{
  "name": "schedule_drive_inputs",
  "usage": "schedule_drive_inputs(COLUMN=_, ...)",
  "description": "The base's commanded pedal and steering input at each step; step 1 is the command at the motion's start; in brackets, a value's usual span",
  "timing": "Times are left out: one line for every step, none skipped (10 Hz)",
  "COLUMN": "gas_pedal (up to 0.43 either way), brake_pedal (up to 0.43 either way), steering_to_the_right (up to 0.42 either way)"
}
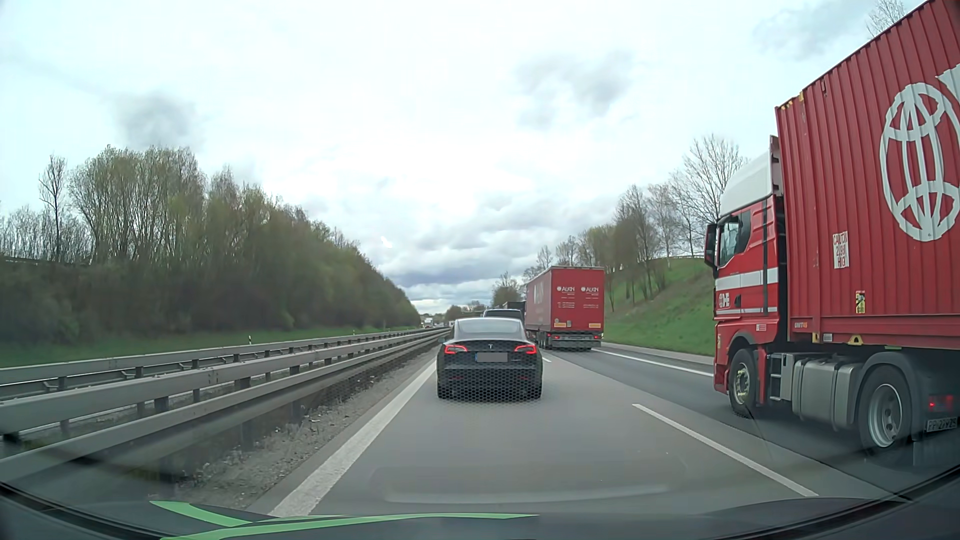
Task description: Follow the waypoints while adhering to traffic rules and regulations
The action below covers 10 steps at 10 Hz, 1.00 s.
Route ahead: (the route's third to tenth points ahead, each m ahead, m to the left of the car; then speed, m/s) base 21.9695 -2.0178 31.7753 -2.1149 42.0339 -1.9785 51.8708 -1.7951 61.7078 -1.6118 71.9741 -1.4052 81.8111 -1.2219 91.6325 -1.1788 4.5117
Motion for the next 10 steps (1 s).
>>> schedule_drive_inputs(gas_pedal=0.079, brake_pedal=0.0, steering_to_the_right=-0.001)
schedule_drive_inputs(gas_pedal=0.067, brake_pedal=0.0, steering_to_the_right=-0.001)
schedule_drive_inputs(gas_pedal=0.039, brake_pedal=0.0, steering_to_the_right=-0.001)
schedule_drive_inputs(gas_pedal=0.0, brake_pedal=0.0, steering_to_the_right=-0.002)
schedule_drive_inputs(gas_pedal=0.0, brake_pedal=0.0, steering_to_the_right=-0.001)
schedule_drive_inputs(gas_pedal=0.0, brake_pedal=0.0, steering_to_the_right=-0.001)
schedule_drive_inputs(gas_pedal=0.0, brake_pedal=0.0, steering_to_the_right=-0.002)
schedule_drive_inputs(gas_pedal=0.0, brake_pedal=0.0, steering_to_the_right=-0.002)
schedule_drive_inputs(gas_pedal=0.0, brake_pedal=0.0, steering_to_the_right=-0.002)
schedule_drive_inputs(gas_pedal=0.0, brake_pedal=0.0, steering_to_the_right=-0.002)
